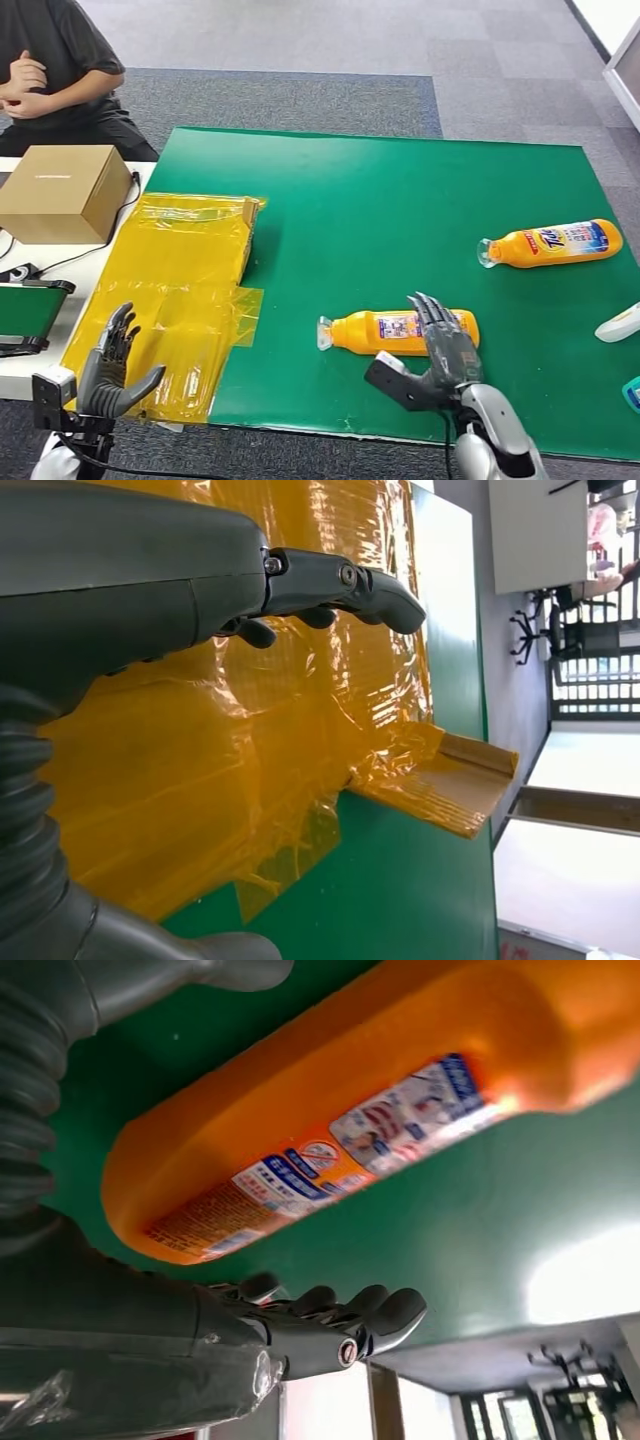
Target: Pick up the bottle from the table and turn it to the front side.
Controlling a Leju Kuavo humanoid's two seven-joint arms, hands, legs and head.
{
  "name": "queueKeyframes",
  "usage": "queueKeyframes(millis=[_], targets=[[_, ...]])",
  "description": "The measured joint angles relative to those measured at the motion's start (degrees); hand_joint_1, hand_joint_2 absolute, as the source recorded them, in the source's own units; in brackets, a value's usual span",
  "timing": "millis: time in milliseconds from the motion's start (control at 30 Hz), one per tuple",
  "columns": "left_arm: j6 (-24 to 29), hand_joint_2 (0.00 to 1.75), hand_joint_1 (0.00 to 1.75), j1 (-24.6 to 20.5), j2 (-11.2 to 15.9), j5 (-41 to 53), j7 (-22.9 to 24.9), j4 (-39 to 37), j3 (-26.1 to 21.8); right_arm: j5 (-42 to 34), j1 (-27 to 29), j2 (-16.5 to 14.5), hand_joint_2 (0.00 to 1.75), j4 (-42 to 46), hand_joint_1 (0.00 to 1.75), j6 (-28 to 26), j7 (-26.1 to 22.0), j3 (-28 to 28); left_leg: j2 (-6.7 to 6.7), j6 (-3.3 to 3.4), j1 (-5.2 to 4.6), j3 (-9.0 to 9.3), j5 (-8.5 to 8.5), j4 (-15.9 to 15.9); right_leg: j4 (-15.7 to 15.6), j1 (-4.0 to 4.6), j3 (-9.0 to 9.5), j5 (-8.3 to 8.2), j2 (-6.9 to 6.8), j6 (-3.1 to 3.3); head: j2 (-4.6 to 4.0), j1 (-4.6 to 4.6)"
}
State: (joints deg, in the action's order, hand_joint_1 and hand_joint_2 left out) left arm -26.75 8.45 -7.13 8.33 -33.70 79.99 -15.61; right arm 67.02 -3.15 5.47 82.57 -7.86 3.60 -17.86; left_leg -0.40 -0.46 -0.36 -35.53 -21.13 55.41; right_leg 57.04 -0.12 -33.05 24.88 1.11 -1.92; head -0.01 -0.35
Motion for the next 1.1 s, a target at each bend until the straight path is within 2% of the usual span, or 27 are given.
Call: queueKeyframes(millis=[67, 233, 367, 533, 667, 767, 867, 967, 1100], targets=[[0.02, 1.75, 0.0, -0.43, 0.25, -0.08, 0.0, -0.62, 0.05, 2.16, -4.69, 1.36, 1.75, -4.62, 0.0, 4.04, 1.5, -0.64, 0.0, 0.01, -0.01, -0.02, 0.07, 0.0, 0.0, 0.0, -0.01, -0.08, 0.0, -0.01, -0.01, 0.0], [0.1, 1.75, 0.0, -1.44, 0.77, -0.57, 0.01, -1.85, 0.19, 5.13, -15.85, 3.21, 1.75, -18.25, 0.0, 8.3, 2.92, -3.94, 0.0, 0.02, 0.0, -0.06, 0.23, 0.01, 0.0, 0.0, -0.05, -0.19, -0.01, 0.0, 0.0, 0.0], [0.49, 1.75, 0.0, -2.05, 0.99, -0.6, 0.08, -2.63, 0.61, 6.78, -23.74, 3.46, 1.75, -27.89, 1.75, 12.31, 2.86, -7.05, 0.02, 0.01, 0.01, 0.0, 0.25, 0.01, 0.0, 0.01, -0.04, -0.22, 0.01, 0.03, -0.01, -0.01], [1.34, 1.75, 0.0, -2.31, 1.19, -0.55, -0.08, -3.4, 1.05, 6.54, -29.53, 3.58, 1.75, -35.94, 1.75, 14.62, -0.59, -10.68, 0.02, 0.03, 0.01, 0.06, 0.26, 0.01, -0.01, 0.01, 0.04, -0.23, 0.0, 0.0, 0.0, 0.0], [1.61, 1.75, 0.0, -1.88, 1.21, -0.58, -0.7, -3.7, 0.93, 1.1, -29.82, 4.97, 1.75, -35.85, 1.75, 15.16, -4.49, -11.98, 0.0, 0.08, 0.01, 0.13, 0.27, 0.02, -0.09, 0.01, 0.16, -0.25, -0.01, -0.04, 0.0, -0.01], [0.36, 1.75, 0.0, -1.5, 1.2, -0.99, -1.67, -3.86, 0.79, -6.86, -26.12, 6.8, 1.75, -30.3, 1.75, 13.52, -7.33, -11.83, -0.05, 0.13, 0.01, 0.15, 0.23, 0.03, -0.17, 0.02, 0.26, -0.23, -0.08, -0.07, -0.01, 0.01], [-1.9, 1.75, 0.0, -1.36, 1.18, -2.05, -2.49, -3.9, 0.69, -13.61, -18.93, 7.49, 1.75, -21.33, 1.75, 9.45, -9.68, -11.13, -0.09, 0.15, 0.01, 0.11, 0.17, 0.03, -0.19, 0.03, 0.28, -0.21, -0.11, -0.08, -0.01, 0.0], [-4.91, 1.75, 0.0, -1.81, 1.04, -4.56, -2.68, -3.91, 0.87, -15.51, -12.64, 6.0, 1.75, -14.1, 1.75, 5.05, -10.92, -11.08, -0.09, 0.13, 0.03, 0.03, 0.12, 0.03, -0.19, 0.05, 0.17, -0.16, -0.12, -0.05, -0.01, -0.01], [-7.75, 1.75, 0.0, -3.63, 1.09, -7.43, -1.6, -4.19, 2.57, -17.07, -8.83, 1.58, 1.75, -10.04, 1.75, -0.85, -13.48, -11.56, -0.08, 0.06, 0.09, 0.0, 0.09, 0.02, -0.19, 0.11, 0.11, -0.09, -0.12, 0.03, -0.01, -0.01]])
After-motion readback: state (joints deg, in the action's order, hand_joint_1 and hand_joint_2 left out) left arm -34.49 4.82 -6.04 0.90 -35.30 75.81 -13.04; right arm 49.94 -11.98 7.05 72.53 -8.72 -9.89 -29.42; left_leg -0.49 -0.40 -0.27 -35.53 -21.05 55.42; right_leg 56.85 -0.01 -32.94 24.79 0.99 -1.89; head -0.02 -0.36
